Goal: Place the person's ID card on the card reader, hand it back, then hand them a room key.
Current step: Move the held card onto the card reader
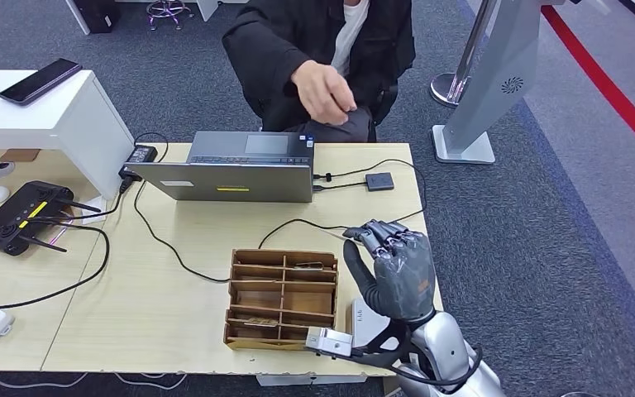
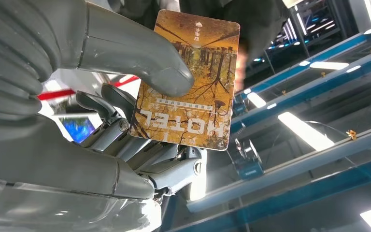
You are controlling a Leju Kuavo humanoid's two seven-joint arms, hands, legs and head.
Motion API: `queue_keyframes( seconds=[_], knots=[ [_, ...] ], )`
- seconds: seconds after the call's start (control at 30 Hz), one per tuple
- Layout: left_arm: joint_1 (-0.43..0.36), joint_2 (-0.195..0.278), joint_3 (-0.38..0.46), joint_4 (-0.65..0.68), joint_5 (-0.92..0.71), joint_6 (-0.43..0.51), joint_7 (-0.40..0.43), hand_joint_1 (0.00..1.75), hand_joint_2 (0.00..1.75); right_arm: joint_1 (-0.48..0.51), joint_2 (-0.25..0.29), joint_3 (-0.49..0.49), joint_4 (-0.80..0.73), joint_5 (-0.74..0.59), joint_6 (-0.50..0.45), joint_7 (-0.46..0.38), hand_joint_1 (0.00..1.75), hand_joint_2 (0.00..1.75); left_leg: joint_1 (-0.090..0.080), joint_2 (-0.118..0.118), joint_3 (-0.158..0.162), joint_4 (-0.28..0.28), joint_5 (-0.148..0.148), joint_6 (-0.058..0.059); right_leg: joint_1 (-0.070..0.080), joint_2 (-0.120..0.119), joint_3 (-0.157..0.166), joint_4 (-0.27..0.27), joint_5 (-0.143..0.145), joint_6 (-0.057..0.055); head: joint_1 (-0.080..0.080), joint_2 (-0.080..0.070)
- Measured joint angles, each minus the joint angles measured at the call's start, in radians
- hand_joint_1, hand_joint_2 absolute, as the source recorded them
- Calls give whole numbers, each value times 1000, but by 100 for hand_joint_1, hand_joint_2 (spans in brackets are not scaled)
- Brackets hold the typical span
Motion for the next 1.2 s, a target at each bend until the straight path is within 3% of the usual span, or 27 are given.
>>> queue_keyframes(
  seconds=[0.6,1.2],
  knots=[
    [0,0,0,0,57,10,-20,0,0,97,1,-28,-5,-383,107,-112,175,175,0,0,0,0,0,0,0,0,0,0,0,0,0,0],
    [1,-2,0,0,84,13,-28,0,0,209,24,-106,2,-457,122,-135,175,175,0,0,0,0,0,0,0,0,0,0,0,0,0,0]
  ],
)
